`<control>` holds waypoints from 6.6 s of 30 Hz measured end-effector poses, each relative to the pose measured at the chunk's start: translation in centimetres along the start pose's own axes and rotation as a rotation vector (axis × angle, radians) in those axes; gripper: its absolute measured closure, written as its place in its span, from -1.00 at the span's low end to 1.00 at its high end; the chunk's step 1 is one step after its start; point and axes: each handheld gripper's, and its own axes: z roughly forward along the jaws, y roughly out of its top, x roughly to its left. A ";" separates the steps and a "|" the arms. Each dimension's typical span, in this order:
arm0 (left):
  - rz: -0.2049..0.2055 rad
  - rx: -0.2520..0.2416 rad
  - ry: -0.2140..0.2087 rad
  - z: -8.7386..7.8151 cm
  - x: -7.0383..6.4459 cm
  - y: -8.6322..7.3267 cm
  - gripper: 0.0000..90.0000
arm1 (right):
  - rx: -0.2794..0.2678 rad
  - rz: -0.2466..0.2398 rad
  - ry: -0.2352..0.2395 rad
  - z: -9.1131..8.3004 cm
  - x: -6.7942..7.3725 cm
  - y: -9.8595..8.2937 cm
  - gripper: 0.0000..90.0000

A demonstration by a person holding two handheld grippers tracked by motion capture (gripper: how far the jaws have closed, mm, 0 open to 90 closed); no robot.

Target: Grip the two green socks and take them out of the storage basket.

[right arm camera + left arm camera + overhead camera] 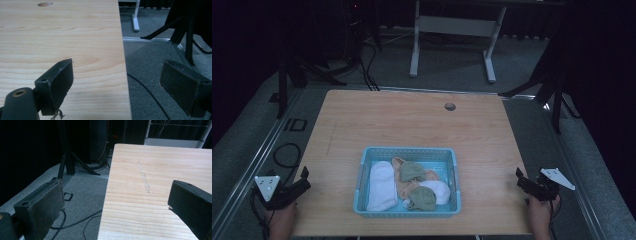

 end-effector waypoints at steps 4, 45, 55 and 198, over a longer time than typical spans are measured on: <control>-0.007 0.001 -0.003 0.0 0.1 0.0 -0.98 | 0.010 0.000 0.057 0.1 -0.2 0.1 -0.74; 0.004 0.011 -0.050 -0.1 0.1 -0.1 -0.98 | 0.518 -0.648 0.822 0.6 5.6 4.1 -0.69; 0.017 0.025 -0.068 -0.1 0.0 -0.1 -0.98 | 0.631 -0.769 0.848 0.4 8.4 5.7 -0.69; 0.022 0.024 -0.107 0.0 0.2 0.0 -0.98 | 0.761 -1.367 0.958 -1.2 32.8 14.5 0.83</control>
